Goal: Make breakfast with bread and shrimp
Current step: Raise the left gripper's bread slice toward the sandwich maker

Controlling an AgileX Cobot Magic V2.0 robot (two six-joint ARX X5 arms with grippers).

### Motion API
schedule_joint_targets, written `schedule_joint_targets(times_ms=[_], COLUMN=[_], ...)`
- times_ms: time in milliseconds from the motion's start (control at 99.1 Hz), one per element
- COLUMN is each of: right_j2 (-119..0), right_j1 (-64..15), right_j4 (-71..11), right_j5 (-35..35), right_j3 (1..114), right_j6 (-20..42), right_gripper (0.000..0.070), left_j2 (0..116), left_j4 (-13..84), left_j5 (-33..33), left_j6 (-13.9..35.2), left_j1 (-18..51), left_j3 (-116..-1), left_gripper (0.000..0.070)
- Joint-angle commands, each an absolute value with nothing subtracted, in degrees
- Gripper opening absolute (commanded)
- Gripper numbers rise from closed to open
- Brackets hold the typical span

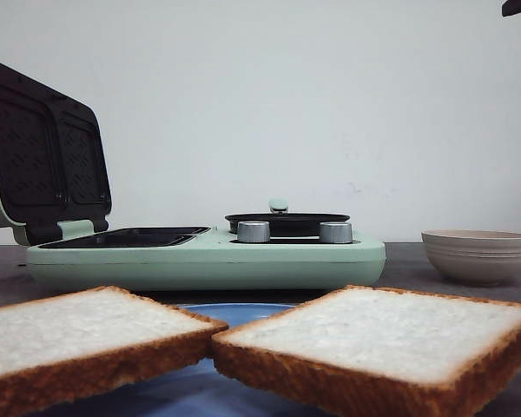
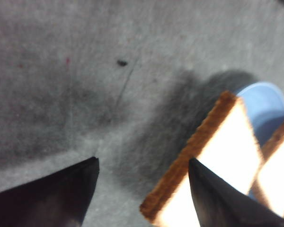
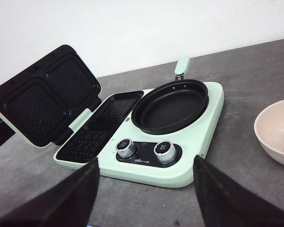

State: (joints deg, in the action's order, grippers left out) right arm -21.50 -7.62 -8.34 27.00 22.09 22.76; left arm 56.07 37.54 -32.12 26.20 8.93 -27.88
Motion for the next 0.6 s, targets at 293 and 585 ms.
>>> schedule_joint_targets(times_ms=[293, 585], right_j2=[-21.5, -21.5], right_j1=[-8.6, -9.4], right_j4=[-7.7, -7.8], right_j5=[27.0, 27.0], right_j3=[22.9, 22.9], right_j6=[23.2, 23.2], right_gripper=[0.039, 0.039], left_j2=[61.2, 65.6], left_j4=[35.9, 34.6], left_j5=[-36.8, -38.9], left_j6=[21.1, 20.0], left_j1=[10.8, 12.5], left_j3=[-28.6, -28.6], left_gripper=[0.0354, 0.0355])
